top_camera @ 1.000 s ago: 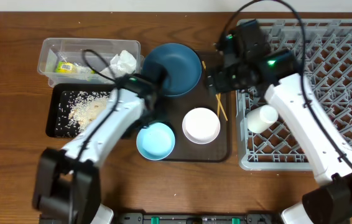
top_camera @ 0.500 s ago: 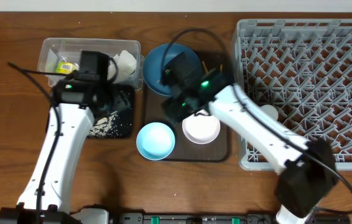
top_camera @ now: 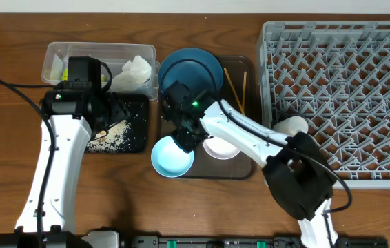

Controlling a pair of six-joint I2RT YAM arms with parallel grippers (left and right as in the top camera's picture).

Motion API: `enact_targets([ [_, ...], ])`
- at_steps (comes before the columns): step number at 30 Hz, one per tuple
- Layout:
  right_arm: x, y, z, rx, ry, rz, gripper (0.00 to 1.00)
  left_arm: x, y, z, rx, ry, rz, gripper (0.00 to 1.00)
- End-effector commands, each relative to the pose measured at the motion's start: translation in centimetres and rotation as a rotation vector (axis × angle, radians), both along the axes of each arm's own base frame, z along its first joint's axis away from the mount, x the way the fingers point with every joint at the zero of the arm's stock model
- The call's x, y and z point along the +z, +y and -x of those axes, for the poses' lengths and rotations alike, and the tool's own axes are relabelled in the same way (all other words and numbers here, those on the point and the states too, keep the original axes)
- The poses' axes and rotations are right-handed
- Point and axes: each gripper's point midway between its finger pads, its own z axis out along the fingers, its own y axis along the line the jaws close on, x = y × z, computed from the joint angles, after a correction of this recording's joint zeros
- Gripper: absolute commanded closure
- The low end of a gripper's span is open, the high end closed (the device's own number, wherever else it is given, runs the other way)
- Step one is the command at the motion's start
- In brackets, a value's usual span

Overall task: Sort waste into correct bins and load items into the dishwasher rack
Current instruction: 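Grasp the light blue bowl rim with the right gripper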

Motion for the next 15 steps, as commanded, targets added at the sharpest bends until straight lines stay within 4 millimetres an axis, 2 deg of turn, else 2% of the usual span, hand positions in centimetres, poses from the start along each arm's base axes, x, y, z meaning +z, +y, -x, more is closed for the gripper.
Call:
enact_targets([
  [1,-0.73,0.29,0.59,0.026,0.015,0.004,0.74,0.93,0.46,-0.22,0.001,-0.023,-0.022,0.23],
  [4,-0.72,0.35,0.53,0.026,0.013,0.002,0.83,0.93,0.46,-0.22,0.001,-0.023,-0.022,0.14],
  [9,-0.71,0.47,0.43,0.033,0.007,-0.004,0.99,0.93,0.46,-0.22,0.001,-0.023,-0.022,0.12],
  [15,-0.66,0.55,0.35,0.033,0.004,-0.007,0.99,0.93,0.46,-0.22,0.001,-0.023,-0.021,0.12],
])
